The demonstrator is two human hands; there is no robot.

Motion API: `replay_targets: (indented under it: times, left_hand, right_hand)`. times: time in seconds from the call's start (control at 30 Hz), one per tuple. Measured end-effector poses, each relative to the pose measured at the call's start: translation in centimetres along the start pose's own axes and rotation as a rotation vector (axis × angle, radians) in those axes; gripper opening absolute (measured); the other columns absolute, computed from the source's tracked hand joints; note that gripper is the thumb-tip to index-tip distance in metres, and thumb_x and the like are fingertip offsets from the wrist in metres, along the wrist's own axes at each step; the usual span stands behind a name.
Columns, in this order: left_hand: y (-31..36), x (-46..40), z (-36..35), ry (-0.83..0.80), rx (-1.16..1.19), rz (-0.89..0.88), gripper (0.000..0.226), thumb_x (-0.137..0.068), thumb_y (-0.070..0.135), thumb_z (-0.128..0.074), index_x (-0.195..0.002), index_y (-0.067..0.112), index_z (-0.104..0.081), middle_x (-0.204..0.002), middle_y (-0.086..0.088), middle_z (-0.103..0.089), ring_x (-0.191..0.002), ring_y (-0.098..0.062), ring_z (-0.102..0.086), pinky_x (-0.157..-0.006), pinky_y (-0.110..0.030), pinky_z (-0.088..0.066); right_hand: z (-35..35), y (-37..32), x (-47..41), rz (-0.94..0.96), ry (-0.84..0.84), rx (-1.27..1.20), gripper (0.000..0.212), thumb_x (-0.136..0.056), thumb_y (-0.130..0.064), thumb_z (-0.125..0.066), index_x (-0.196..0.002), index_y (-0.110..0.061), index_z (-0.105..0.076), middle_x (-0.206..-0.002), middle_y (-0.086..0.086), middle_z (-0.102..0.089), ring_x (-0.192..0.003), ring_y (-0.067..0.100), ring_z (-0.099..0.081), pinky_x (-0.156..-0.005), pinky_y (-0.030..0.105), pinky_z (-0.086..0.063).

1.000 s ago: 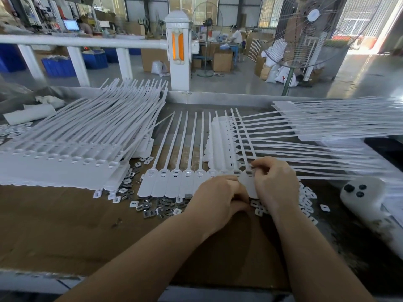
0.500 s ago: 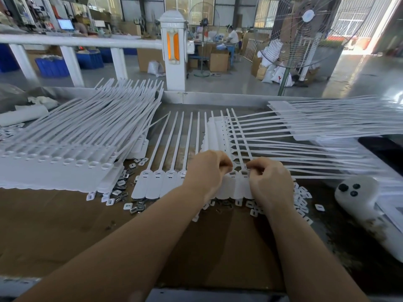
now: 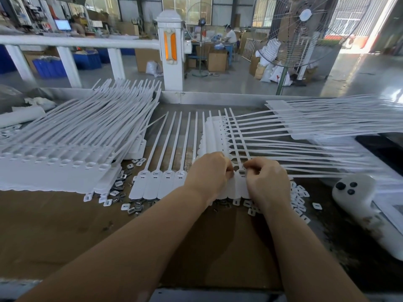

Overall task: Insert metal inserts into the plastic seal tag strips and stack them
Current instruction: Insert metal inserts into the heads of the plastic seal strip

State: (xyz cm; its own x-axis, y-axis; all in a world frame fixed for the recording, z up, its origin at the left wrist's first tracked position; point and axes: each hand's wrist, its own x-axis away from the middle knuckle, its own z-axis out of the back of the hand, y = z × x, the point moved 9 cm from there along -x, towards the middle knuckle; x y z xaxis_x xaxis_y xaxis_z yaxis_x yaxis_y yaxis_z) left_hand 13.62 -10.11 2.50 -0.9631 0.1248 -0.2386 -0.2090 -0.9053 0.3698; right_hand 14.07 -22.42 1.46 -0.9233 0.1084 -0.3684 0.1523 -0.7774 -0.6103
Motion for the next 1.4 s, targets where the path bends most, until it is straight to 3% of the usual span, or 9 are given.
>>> replay_targets:
  times: [0.3, 0.43, 0.53, 0.63, 0.73, 0.87, 1.07, 1.23, 1.4]
  left_hand:
    - [0.5, 1.6, -1.1, 0.008, -0.101, -0.117, 0.033, -0.099, 0.03, -0.039, -0.114, 0.016, -0.064, -0.106, 0.0, -0.052, -0.1, -0.017, -0.043, -0.087, -0.031, -0.041]
    - [-0.4, 1.7, -0.7, -0.035, 0.067, -0.059, 0.031, -0.097, 0.028, -0.045, -0.12, 0.018, -0.063, -0.109, 0.001, -0.055, -0.104, -0.016, -0.048, -0.091, -0.026, -0.039]
    - [-1.1, 1.8, -0.2, -0.032, 0.175, -0.006, 0.027, -0.096, 0.024, -0.049, -0.118, 0.019, -0.065, -0.113, 0.004, -0.059, -0.105, -0.014, -0.053, -0.086, -0.014, -0.035]
    - [-1.3, 2.1, 0.3, -0.004, 0.229, 0.016, 0.023, -0.092, 0.019, -0.055, -0.111, 0.019, -0.068, -0.11, 0.008, -0.061, -0.102, -0.01, -0.055, -0.081, -0.007, -0.031]
    - [-0.7, 2.9, 0.4, 0.011, 0.231, 0.001, 0.015, -0.088, 0.021, -0.062, -0.1, 0.023, -0.072, -0.096, 0.014, -0.055, -0.092, -0.007, -0.053, -0.079, -0.012, -0.034]
    - [2.1, 3.9, -0.3, -0.059, 0.218, -0.129, 0.012, -0.082, 0.024, -0.068, -0.092, 0.025, -0.074, -0.077, 0.019, -0.045, -0.075, -0.003, -0.045, -0.067, -0.01, -0.034]
    - [3.8, 4.4, -1.1, -0.085, 0.179, -0.158, 0.018, -0.082, 0.033, -0.067, -0.096, 0.025, -0.073, -0.095, 0.004, -0.062, -0.09, -0.014, -0.054, -0.086, -0.035, -0.045]
    - [4.2, 4.4, -1.8, -0.135, 0.113, -0.144, 0.024, -0.087, 0.036, -0.06, -0.108, 0.029, -0.069, -0.102, 0.001, -0.062, -0.097, -0.018, -0.053, -0.091, -0.039, -0.041]
    - [4.2, 4.2, -1.9, -0.132, 0.134, -0.136, 0.019, -0.085, 0.031, -0.063, -0.102, 0.027, -0.07, -0.103, 0.002, -0.062, -0.099, -0.018, -0.053, -0.093, -0.039, -0.04]
  right_hand:
    - [0.1, -0.2, 0.1, 0.033, 0.006, -0.005, 0.022, -0.089, -0.012, -0.052, -0.101, -0.017, -0.07, -0.103, 0.0, -0.067, -0.097, 0.017, -0.056, -0.085, 0.028, -0.041]
    - [0.2, 0.1, -0.1, 0.016, 0.005, -0.012, 0.021, -0.09, -0.013, -0.052, -0.1, -0.018, -0.07, -0.103, -0.001, -0.067, -0.097, 0.015, -0.055, -0.082, 0.022, -0.038]
    - [0.4, 0.5, -0.3, -0.024, 0.016, -0.068, 0.021, -0.09, -0.013, -0.052, -0.098, -0.019, -0.07, -0.103, 0.0, -0.067, -0.095, 0.015, -0.057, -0.079, 0.022, -0.039]
    - [0.7, 0.9, -0.4, -0.059, 0.043, -0.133, 0.02, -0.089, -0.012, -0.053, -0.097, -0.019, -0.07, -0.102, 0.002, -0.067, -0.092, 0.017, -0.059, -0.083, 0.031, -0.047]
    - [0.9, 1.1, -0.5, -0.084, 0.064, -0.158, 0.019, -0.089, -0.011, -0.054, -0.096, -0.02, -0.07, -0.099, 0.0, -0.067, -0.087, 0.017, -0.06, -0.081, 0.037, -0.051]
    - [1.0, 1.3, -0.6, -0.092, 0.084, -0.187, 0.019, -0.088, -0.009, -0.055, -0.093, -0.019, -0.071, -0.091, -0.005, -0.065, -0.086, 0.012, -0.058, -0.076, 0.027, -0.047]
    - [0.9, 1.5, -0.7, -0.108, 0.081, -0.211, 0.021, -0.086, -0.007, -0.054, -0.091, -0.018, -0.071, -0.082, -0.009, -0.06, -0.086, 0.013, -0.058, -0.075, 0.026, -0.044]
    - [0.8, 1.6, -0.7, -0.108, 0.074, -0.224, 0.021, -0.086, -0.007, -0.054, -0.092, -0.018, -0.072, -0.082, -0.009, -0.06, -0.084, 0.013, -0.058, -0.072, 0.024, -0.043]
    - [0.9, 1.5, -0.6, -0.103, 0.069, -0.225, 0.021, -0.086, -0.007, -0.054, -0.093, -0.017, -0.072, -0.082, -0.009, -0.059, -0.084, 0.012, -0.058, -0.073, 0.024, -0.043]
